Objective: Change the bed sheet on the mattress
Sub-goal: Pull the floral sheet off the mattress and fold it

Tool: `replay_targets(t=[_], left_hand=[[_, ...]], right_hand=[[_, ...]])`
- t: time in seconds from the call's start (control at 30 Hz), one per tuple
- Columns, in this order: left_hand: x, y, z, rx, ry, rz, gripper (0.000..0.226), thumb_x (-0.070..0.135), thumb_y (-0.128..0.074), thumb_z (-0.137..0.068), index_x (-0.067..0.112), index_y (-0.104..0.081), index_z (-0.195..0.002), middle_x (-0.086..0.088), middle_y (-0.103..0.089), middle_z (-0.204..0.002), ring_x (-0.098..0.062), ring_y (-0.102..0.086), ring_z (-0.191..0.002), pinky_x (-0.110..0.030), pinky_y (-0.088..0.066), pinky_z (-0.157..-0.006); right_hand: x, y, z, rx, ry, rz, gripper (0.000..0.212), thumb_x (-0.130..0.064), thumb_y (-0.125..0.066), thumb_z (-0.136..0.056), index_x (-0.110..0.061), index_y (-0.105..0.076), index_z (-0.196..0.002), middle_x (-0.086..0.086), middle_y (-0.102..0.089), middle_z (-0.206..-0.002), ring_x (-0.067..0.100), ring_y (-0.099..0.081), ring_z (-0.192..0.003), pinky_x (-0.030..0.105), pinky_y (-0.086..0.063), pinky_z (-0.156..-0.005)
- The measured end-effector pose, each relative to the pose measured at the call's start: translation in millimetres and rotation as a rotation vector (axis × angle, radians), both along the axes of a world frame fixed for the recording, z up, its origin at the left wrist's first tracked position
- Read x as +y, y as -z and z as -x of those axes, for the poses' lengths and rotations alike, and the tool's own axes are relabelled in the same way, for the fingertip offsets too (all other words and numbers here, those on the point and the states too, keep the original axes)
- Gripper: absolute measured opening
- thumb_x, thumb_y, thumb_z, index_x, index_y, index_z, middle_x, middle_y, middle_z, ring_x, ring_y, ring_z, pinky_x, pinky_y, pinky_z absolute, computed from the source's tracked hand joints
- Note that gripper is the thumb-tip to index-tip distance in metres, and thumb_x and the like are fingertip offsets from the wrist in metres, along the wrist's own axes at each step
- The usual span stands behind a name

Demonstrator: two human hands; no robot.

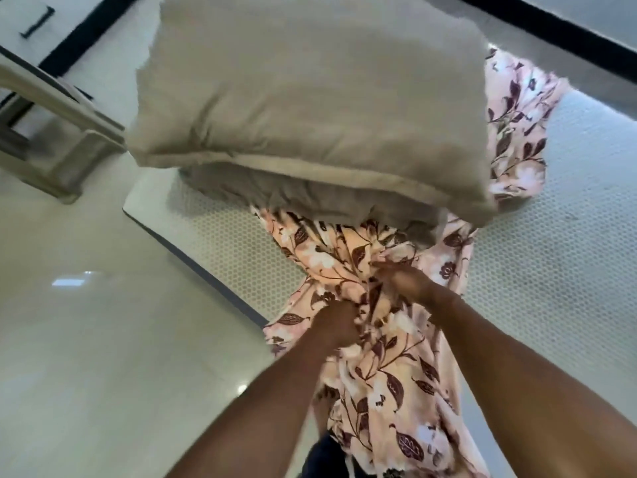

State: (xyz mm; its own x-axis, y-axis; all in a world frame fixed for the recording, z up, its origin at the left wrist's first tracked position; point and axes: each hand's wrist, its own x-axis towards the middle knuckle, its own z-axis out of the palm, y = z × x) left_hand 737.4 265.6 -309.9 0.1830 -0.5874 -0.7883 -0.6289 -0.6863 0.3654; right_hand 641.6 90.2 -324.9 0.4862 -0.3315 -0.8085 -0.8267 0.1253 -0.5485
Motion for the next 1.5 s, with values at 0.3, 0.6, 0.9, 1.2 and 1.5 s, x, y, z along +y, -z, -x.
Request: replay_targets(t=[0.3, 0.6, 0.9, 1.2, 1.5], left_hand=[[-7, -35, -161, 0.301, -1.744, 0.46, 0.041, 0.049, -0.057, -0.095, 0.014, -0.063, -0.114, -0.008, -0.061, -0.096, -0.021, -0.059, -0.075, -0.036, -0.05, -0.068], [-114, -80, -318, 0.469, -1.447, 0.686, 0.039, 0.043, -0.049, -0.099, 0.019, -0.066, -0.123, 0.001, -0.076, -0.106, -0.018, -0.074, -0.091, -0.035, -0.057, -0.076], [-68, 35, -298, -0.338, -1.276, 0.136, 0.063, 0.054, -0.06, -0.09, 0.003, -0.054, -0.128, -0.021, -0.063, -0.126, -0.04, -0.06, -0.118, -0.043, -0.049, -0.096], [-116, 9, -104, -0.243, -0.316, 0.177, 0.027, 0.014, -0.049, -0.099, -0.001, -0.065, -0.114, -0.021, -0.07, -0.11, -0.036, -0.069, -0.105, -0.04, -0.055, -0.083], [-91, -62, -45, -0.128, 0.433, 0.196, 0.022, 0.013, -0.054, -0.087, 0.01, -0.065, -0.105, -0.015, -0.068, -0.105, -0.035, -0.067, -0.099, -0.039, -0.054, -0.082]], right_hand=[[-87, -95, 3, -0.176, 1.009, 0.63, 0.011, -0.026, -0.06, -0.09, -0.018, -0.065, -0.093, 0.005, -0.064, -0.083, 0.028, -0.062, -0.089, 0.038, -0.052, -0.078], [-102, -98, -107, -0.506, 0.8, -0.299, 0.045, -0.043, -0.044, -0.102, -0.012, -0.074, -0.115, 0.01, -0.078, -0.102, 0.021, -0.075, -0.091, 0.031, -0.061, -0.077], [-120, -52, -163, -0.376, 0.762, -0.027, 0.077, -0.061, -0.085, -0.062, -0.011, -0.073, -0.119, 0.006, -0.076, -0.115, 0.023, -0.072, -0.11, 0.044, -0.053, -0.103], [-112, -40, -183, -0.337, 0.719, -0.017, 0.079, -0.054, -0.088, -0.062, -0.006, -0.069, -0.122, 0.008, -0.076, -0.114, 0.023, -0.073, -0.106, 0.045, -0.056, -0.1], [-84, -66, -139, -0.37, 0.492, -0.001, 0.061, -0.053, -0.084, -0.077, -0.026, -0.064, -0.128, -0.005, -0.074, -0.12, 0.014, -0.071, -0.11, 0.035, -0.061, -0.085]])
